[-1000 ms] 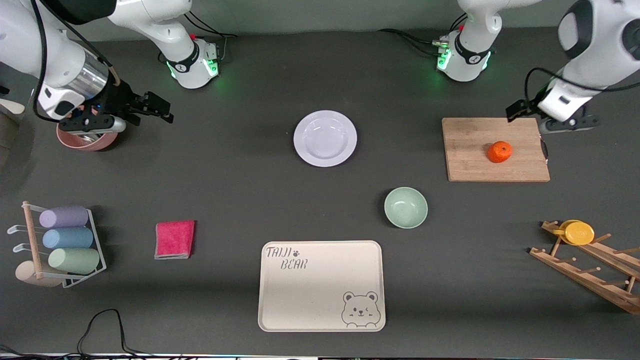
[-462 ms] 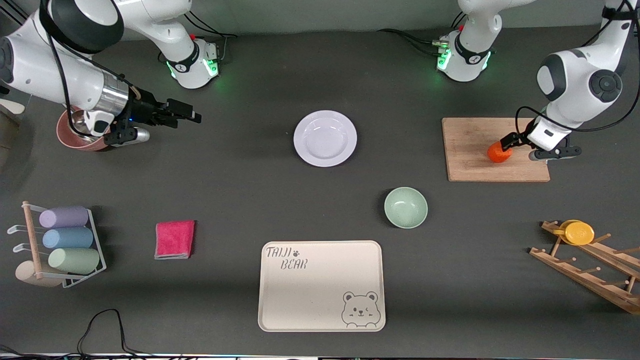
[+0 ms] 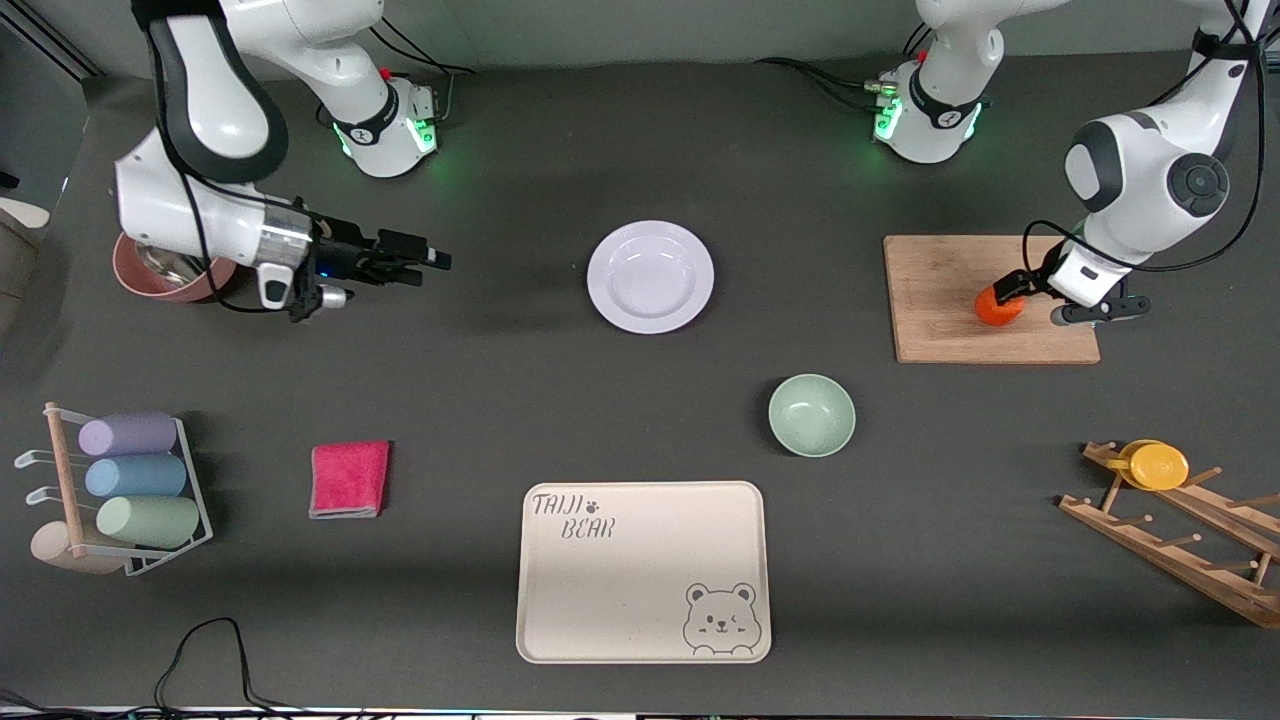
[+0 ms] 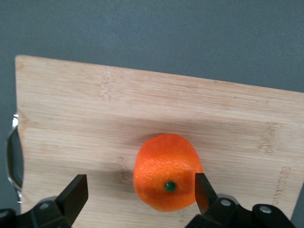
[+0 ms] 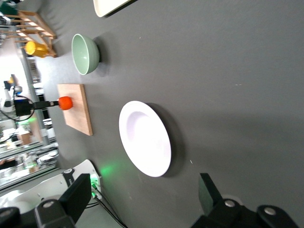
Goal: Place orange and plate with both arms
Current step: 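Lower the left gripper onto the orange while the right gripper approaches the plate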
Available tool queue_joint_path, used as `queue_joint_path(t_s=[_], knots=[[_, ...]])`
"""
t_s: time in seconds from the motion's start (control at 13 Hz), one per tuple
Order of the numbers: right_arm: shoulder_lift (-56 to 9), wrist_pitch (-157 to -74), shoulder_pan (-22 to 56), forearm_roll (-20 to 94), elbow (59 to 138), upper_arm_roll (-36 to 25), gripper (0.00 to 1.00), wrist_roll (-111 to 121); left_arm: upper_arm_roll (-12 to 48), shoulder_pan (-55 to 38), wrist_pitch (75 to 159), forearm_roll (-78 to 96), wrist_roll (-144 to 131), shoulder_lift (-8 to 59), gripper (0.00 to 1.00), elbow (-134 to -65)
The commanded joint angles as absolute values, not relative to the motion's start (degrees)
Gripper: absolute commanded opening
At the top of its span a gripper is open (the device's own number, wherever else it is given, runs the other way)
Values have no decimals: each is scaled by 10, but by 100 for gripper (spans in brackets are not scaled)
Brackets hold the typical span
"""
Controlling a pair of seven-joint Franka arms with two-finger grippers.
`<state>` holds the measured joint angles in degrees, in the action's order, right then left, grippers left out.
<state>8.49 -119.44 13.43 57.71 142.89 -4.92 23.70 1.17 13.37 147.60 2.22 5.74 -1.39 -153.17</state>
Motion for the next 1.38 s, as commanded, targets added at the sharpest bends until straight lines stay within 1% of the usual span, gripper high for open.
queue_joint_path(t_s=[0.0,0.15,0.31,0.46,0.62,0.77,0.85,0.92,1.0,1.08,1.15,1.23,1.31], knots=[[26,-1205,139,705,1450,-54,100,381,15,124,1484,43,40,-26,100,-1545],[-21,-1205,141,767,1457,-53,100,474,15,124,1497,43,40,-24,100,-1556],[-71,-1201,145,834,1463,-52,100,576,16,123,1540,43,40,-19,100,-1577],[-119,-1197,159,901,1465,-51,100,665,17,121,1566,43,39,-7,99,-1584],[-159,-1164,160,952,1464,-48,100,728,17,103,1587,44,13,-2,98,-1593],[-190,-1141,160,967,1464,-47,100,768,17,96,1600,44,4,0,96,-1597],[-199,-1137,160,981,1464,-47,100,776,17,96,1601,44,4,0,94,-1598],[-206,-1135,160,984,1464,-47,100,787,17,96,1601,44,4,0,88,-1598],[-214,-1135,160,986,1464,-43,100,790,17,96,1601,44,4,0,67,-1599],[-215,-1135,160,995,1464,-37,100,789,17,96,1601,43,4,0,33,-1600],[-215,-1135,160,1000,1464,-32,100,789,17,96,1601,44,4,-1,2,-1600],[-217,-1135,160,1001,1464,-29,99,786,17,94,1600,44,4,-1,0,-1600],[-220,-1135,160,1001,1464,-29,95,785,17,94,1600,44,9,-1,0,-1599]])
